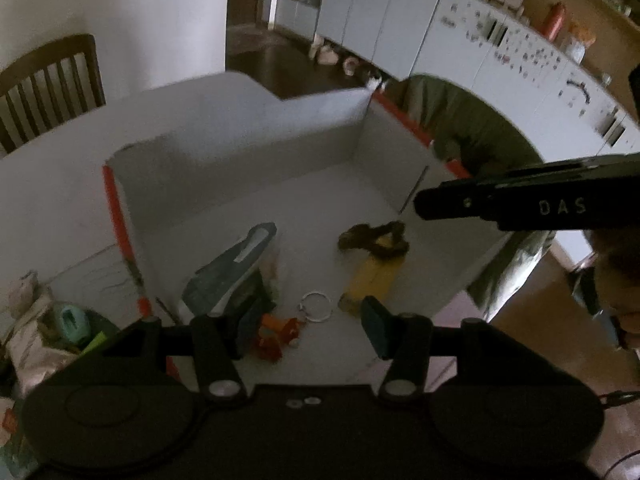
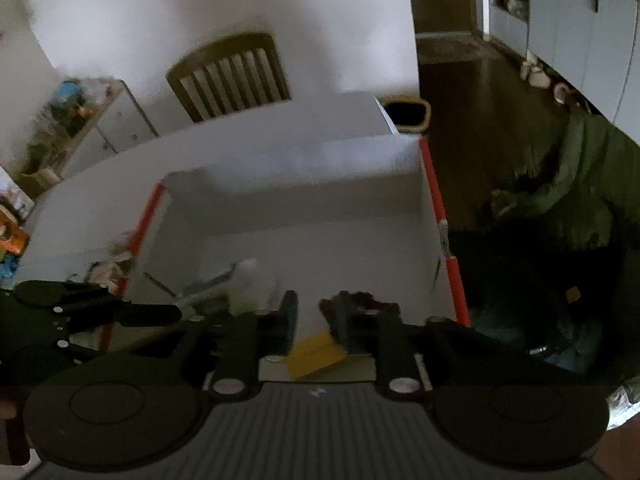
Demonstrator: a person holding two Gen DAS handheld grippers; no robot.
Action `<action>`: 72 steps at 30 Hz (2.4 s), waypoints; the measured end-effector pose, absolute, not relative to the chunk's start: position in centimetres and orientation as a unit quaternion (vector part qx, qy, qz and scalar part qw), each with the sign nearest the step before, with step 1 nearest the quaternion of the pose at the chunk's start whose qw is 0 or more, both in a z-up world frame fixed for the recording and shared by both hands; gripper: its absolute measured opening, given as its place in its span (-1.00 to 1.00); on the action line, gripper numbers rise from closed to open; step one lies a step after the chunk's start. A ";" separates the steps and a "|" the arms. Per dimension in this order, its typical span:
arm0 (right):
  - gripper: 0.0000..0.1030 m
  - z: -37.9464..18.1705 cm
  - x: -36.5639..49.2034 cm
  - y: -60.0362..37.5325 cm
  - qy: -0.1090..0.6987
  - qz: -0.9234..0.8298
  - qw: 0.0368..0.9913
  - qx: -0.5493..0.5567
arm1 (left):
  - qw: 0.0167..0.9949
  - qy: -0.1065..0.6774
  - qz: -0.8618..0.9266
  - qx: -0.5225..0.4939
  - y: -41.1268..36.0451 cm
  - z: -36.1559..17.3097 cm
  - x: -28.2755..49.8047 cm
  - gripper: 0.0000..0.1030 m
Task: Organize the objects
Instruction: 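Lower both held items into the shoebox and open both grippers, then move both grippers back over the pile on the table, then grasp the white bag with red hearts with the left gripper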
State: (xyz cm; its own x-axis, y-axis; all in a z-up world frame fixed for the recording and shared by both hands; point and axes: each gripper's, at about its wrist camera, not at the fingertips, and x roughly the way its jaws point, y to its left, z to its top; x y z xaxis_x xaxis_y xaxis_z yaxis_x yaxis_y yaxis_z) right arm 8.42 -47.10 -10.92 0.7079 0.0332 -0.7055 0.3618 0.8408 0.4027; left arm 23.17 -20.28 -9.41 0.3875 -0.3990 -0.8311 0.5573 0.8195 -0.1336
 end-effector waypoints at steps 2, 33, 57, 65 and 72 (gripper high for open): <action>-0.43 -10.1 7.9 -46.5 0.360 -0.088 0.891 0.263 | 0.836 0.461 -0.288 0.076 -19.5 -8.5 22.4 0.06; 0.13 -6.1 9.5 -29.6 0.355 -0.043 0.899 0.254 | 0.896 0.396 -0.199 0.024 2.0 -5.0 16.1 0.66; 0.32 -8.4 16.0 -16.4 0.414 0.005 0.887 0.202 | 0.894 0.398 -0.202 0.040 11.7 -9.9 19.5 0.98; 0.32 -11.5 19.0 -12.9 0.439 0.019 0.883 0.167 | 0.884 0.411 -0.222 0.040 10.5 -12.1 22.1 0.86; 0.32 -13.4 21.0 -11.3 0.450 0.025 0.880 0.147 | 0.873 0.429 -0.230 0.033 10.0 -13.6 24.0 0.45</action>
State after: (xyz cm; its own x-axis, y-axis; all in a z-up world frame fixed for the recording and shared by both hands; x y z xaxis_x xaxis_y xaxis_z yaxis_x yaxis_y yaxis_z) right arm 21.03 -11.30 -13.37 0.5929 0.1764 -0.7857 0.0876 0.9558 0.2808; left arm 23.99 10.04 -13.60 0.5268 -0.3730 -0.7638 0.4302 0.8920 -0.1389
